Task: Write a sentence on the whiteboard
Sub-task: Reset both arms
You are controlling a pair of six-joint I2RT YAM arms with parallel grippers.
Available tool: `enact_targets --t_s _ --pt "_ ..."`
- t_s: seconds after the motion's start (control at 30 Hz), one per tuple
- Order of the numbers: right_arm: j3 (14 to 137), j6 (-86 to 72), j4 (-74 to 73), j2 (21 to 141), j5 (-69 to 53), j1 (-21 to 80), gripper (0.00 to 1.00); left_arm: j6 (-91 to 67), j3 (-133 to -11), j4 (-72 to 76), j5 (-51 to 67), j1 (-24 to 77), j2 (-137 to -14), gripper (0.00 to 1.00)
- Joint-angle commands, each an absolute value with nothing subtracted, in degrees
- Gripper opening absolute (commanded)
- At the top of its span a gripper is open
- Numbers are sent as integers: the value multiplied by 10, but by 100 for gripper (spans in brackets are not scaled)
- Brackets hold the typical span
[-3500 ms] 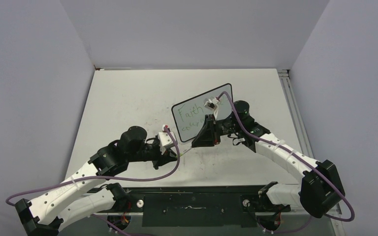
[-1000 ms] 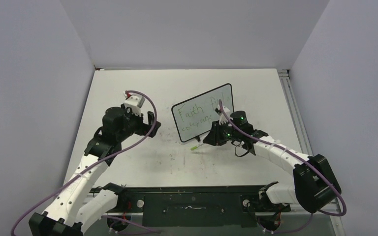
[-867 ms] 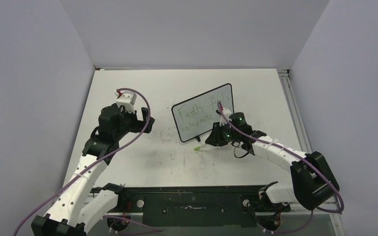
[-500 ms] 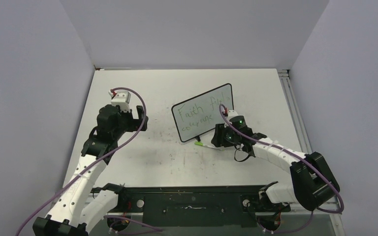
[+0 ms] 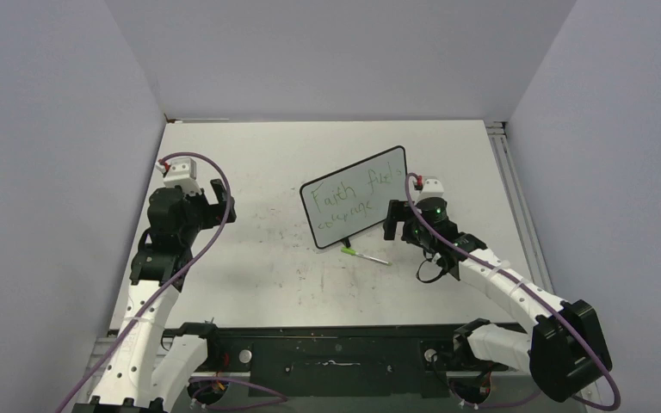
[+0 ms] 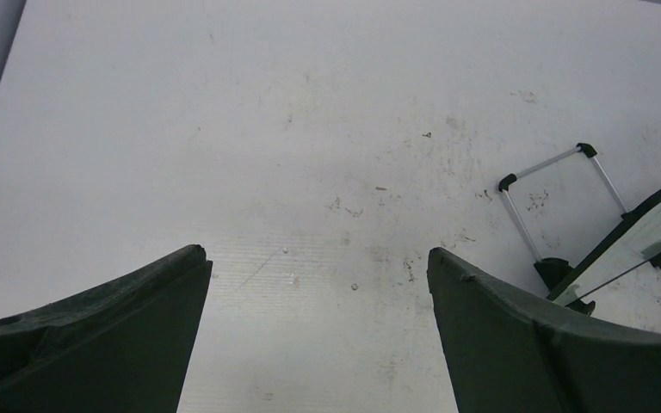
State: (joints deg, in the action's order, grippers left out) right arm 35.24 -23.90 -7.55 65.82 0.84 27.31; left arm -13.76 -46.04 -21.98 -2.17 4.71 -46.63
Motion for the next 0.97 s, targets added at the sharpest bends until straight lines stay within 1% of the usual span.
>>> enact_targets --t_s 0.0,0.07,0.13,0.2,0.33,0.47,0.93 --pt "397 -214 -75 622 97 238 100 -135 -476 -197 -44 42 -429 96" --pt "403 -207 -73 601 109 223 100 -131 -468 -188 -61 43 -412 96" --pt "407 -198 -69 577 132 217 95 -129 -456 -177 -87 43 -397 96" --pt "407 -191 -65 549 166 217 93 -131 -441 -160 -102 43 -381 96" --pt "387 -165 -35 486 209 217 92 -131 -430 -149 -122 43 -358 96" --pt "358 -154 -6 436 216 217 91 -136 -435 -156 -134 44 -350 96" --pt "359 -153 -8 416 218 217 91 -131 -452 -177 -130 44 -353 96"
